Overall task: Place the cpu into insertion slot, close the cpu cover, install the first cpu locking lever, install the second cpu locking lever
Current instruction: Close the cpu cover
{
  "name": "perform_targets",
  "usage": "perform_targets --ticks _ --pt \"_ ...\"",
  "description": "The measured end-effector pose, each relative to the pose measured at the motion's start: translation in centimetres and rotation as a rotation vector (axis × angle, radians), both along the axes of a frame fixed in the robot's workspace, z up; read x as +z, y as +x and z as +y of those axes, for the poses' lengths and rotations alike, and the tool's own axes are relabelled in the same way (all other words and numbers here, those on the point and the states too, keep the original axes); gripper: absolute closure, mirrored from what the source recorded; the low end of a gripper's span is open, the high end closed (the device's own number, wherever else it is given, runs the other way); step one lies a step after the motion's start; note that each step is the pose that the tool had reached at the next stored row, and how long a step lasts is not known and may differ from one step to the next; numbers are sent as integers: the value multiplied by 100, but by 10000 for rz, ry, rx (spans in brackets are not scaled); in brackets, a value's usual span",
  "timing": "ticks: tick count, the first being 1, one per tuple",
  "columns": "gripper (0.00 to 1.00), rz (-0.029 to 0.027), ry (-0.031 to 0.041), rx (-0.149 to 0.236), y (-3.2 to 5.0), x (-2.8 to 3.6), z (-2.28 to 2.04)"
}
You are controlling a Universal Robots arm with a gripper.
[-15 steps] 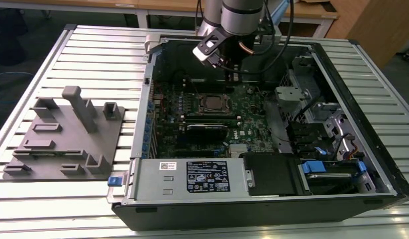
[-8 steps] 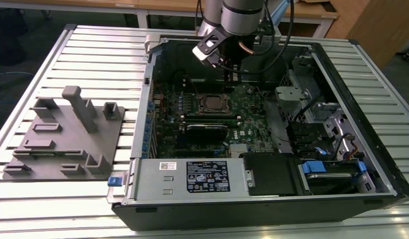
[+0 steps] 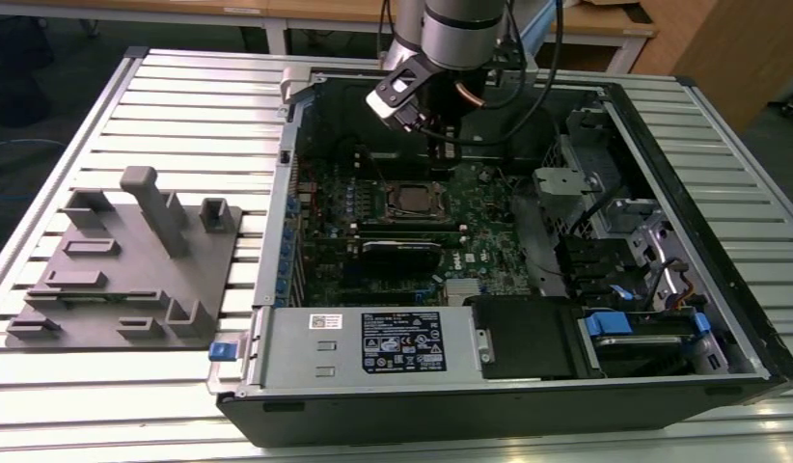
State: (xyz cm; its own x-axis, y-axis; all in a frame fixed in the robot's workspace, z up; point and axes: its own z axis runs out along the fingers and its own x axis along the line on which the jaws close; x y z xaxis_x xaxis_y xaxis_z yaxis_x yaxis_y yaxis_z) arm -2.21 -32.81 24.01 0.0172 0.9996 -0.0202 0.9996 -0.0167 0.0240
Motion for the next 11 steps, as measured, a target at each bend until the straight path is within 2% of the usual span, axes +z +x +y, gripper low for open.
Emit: perform_targets --ticks 4,8,11 --pt "89 2 -3 1 -36 -30 -2" --pt "89 1 -2 0 -118 -46 -1" --pt "89 1 -2 0 -149 -75 -2"
